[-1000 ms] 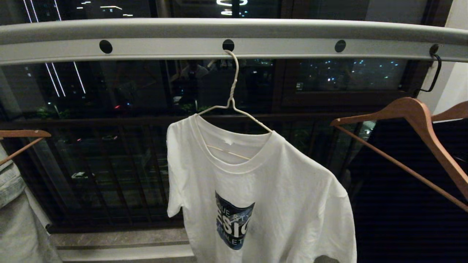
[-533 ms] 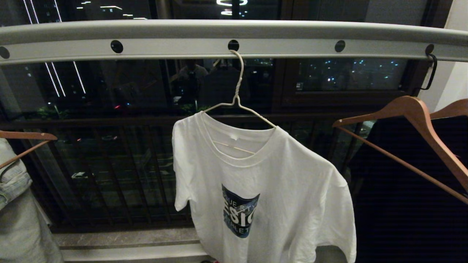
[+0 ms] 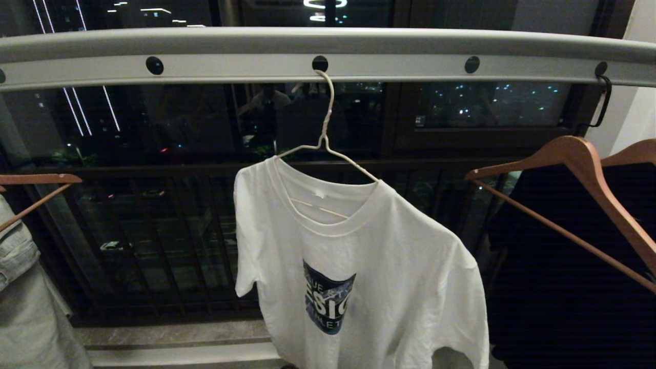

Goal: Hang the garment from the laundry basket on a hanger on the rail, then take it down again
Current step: Take the clothes off the clothes rack

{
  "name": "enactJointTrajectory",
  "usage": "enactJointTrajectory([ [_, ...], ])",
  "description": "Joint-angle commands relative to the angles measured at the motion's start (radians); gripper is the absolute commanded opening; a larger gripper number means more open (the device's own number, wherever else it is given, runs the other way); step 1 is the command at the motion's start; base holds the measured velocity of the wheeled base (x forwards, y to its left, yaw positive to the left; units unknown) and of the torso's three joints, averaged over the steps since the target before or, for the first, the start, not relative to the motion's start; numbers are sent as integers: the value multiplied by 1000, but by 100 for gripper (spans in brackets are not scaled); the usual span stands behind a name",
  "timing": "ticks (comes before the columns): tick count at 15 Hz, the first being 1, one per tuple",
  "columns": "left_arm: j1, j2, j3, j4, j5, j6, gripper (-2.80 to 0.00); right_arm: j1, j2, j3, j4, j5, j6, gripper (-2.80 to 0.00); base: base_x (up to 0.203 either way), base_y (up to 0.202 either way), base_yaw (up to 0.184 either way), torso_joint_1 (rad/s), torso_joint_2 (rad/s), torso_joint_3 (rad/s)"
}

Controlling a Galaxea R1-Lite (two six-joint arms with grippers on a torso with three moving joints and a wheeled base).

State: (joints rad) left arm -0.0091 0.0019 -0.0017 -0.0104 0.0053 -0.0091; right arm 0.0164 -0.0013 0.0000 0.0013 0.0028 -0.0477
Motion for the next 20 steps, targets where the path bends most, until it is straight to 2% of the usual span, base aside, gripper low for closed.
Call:
enactJointTrajectory([
  [1,0,0,0,0,1,-2,-280,0,1,2,-1,0,-1,-280,0,0,0,0,0,0],
  [20,0,0,0,0,1,-2,-280,0,1,0,8,5,-21,-280,0,0,0,0,0,0],
])
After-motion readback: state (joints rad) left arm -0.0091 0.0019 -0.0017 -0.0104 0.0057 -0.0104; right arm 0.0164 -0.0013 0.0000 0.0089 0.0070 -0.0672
